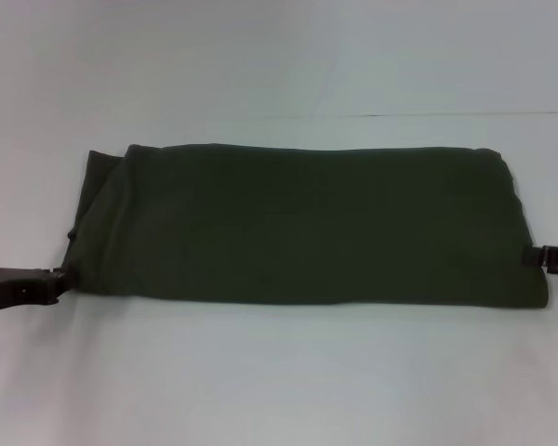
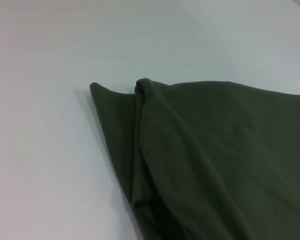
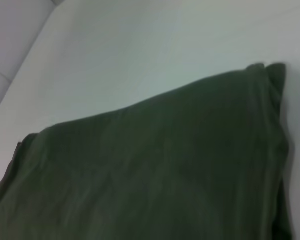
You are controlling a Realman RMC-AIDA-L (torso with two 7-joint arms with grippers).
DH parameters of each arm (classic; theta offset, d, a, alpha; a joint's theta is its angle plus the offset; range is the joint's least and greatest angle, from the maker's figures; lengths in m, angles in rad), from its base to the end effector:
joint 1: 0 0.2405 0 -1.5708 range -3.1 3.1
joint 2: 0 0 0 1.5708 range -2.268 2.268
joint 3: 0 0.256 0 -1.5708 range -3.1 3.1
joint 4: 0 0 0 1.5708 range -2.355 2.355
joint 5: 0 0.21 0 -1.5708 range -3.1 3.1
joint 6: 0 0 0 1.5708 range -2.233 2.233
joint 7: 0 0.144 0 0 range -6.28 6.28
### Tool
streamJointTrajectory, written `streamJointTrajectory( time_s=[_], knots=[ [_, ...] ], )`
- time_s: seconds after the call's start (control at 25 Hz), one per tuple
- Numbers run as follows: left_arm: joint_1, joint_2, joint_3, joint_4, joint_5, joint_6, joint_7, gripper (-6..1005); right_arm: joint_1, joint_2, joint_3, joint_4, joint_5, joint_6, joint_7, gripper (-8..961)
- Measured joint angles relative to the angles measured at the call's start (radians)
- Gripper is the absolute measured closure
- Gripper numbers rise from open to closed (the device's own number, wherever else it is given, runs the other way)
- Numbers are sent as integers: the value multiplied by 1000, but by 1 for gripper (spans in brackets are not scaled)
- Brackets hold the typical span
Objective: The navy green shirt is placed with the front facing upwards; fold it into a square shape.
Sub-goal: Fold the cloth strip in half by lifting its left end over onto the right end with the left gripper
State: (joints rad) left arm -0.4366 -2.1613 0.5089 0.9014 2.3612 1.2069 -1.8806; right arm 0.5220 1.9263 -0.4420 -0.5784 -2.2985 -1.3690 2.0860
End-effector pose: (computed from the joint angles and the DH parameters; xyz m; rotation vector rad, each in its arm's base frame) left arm -0.3471 0.3314 0.0332 -2.1364 -1.2618 -0.2926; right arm 0.3543 0.3393 0.0658 -2.1001 1.6481 0.5042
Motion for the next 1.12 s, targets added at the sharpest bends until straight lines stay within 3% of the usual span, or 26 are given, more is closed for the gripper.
streamJointTrajectory(
  time_s=[0.72,1.12],
  knots=[
    [-5,0,2,-2,1,0,0,981,-22,4,-21,26,-1,46,-2,298],
    [-6,1,2,-4,1,0,0,980,-10,23,-36,36,-1,52,-9,374]
  ],
)
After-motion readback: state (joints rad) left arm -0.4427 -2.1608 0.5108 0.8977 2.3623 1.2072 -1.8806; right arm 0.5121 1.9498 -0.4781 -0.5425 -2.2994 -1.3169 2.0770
